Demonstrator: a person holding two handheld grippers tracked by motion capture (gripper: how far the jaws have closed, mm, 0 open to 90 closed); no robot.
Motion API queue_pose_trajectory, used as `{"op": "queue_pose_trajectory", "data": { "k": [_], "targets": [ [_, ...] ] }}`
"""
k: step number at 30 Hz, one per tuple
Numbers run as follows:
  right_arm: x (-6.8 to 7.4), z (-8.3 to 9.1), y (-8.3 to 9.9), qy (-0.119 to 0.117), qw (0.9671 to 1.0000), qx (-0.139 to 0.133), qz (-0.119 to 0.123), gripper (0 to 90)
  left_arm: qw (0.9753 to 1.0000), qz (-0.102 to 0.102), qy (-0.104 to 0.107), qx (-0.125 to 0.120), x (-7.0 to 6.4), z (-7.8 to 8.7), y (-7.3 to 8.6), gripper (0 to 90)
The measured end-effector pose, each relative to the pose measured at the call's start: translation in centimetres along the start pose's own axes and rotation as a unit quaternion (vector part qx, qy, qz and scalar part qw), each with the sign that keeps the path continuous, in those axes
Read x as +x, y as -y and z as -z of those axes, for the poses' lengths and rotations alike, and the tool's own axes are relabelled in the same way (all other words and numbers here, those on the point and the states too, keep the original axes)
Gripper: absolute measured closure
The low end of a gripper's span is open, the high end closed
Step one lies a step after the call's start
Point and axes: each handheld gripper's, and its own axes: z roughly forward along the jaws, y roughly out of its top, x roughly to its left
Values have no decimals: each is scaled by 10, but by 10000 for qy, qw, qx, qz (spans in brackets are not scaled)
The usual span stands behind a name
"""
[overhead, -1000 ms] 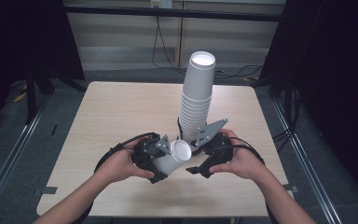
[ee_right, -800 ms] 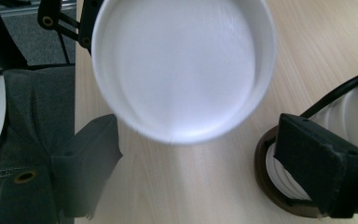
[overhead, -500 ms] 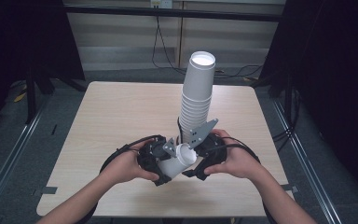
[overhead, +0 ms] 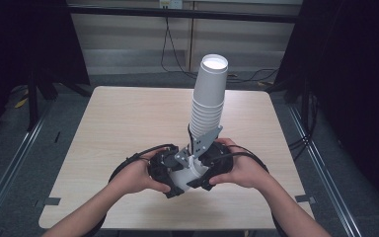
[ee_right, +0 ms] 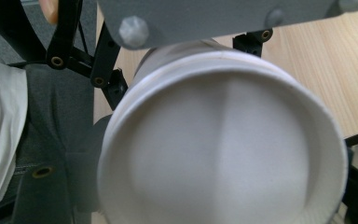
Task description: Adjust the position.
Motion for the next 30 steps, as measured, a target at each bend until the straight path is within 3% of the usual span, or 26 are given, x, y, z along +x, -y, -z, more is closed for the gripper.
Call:
{"op": "queue_pose_trajectory", "data": {
  "k": [12,28,29,30],
  "targets": [
    [0,0,2,-30,10000,3,-54,206,9999,-167,-23,-18,0,-2,-2,117],
    [-1,-2,3,-107,9998,-115,-158,202,9997,-236,16,-89,-1,-4,-2,118],
    [-1,-2,3,-105,9998,-108,-165,205,9994,-319,23,-99,0,-4,-1,117],
    [-1,-2,3,-105,9997,-74,-223,211,9996,-204,68,-205,0,-6,1,111]
  ]
}}
